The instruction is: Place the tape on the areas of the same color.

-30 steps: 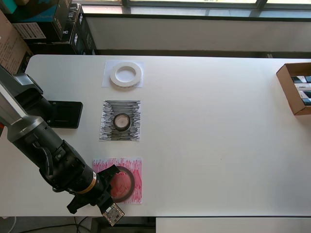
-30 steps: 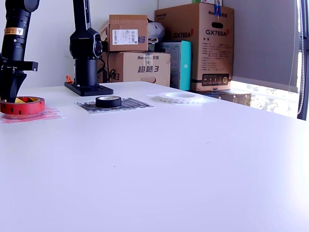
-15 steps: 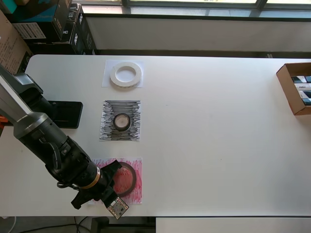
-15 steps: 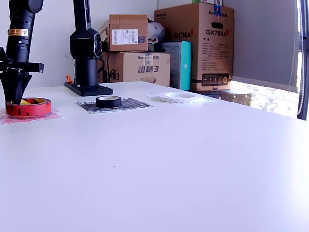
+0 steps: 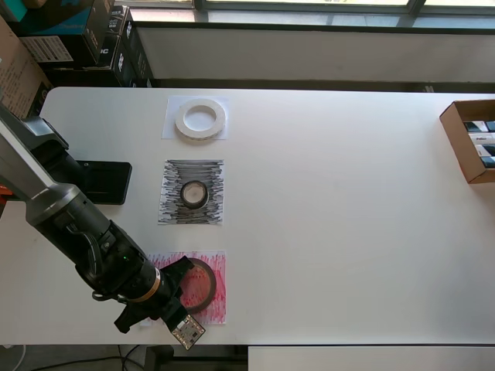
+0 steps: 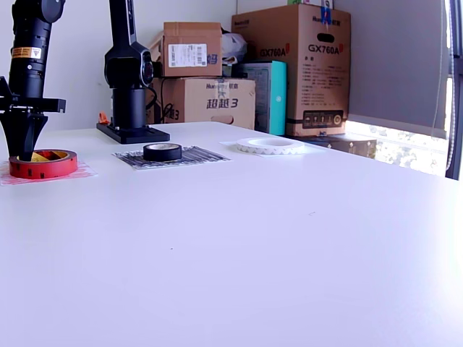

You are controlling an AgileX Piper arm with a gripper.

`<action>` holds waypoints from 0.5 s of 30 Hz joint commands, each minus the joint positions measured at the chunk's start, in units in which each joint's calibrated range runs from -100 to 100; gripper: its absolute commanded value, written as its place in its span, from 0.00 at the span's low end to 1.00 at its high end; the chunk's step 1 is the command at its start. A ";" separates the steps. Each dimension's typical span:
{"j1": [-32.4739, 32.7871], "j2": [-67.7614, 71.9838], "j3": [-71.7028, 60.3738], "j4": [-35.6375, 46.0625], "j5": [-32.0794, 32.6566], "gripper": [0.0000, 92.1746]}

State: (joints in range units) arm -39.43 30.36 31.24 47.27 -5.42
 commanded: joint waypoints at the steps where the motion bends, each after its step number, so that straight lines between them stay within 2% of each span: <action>1: -0.26 0.04 -0.39 0.12 -0.55 0.04; 3: -0.26 0.04 -0.39 0.12 -0.55 0.15; 7: -0.26 0.04 -0.39 0.12 -0.87 0.43; 9: -0.26 0.04 -0.48 0.12 -0.87 0.54; 11: -0.26 0.04 -0.48 0.12 -0.96 0.57; 15: -0.10 -0.05 -0.48 0.12 -0.96 0.57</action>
State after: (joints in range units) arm -40.03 30.36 31.24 47.27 -6.28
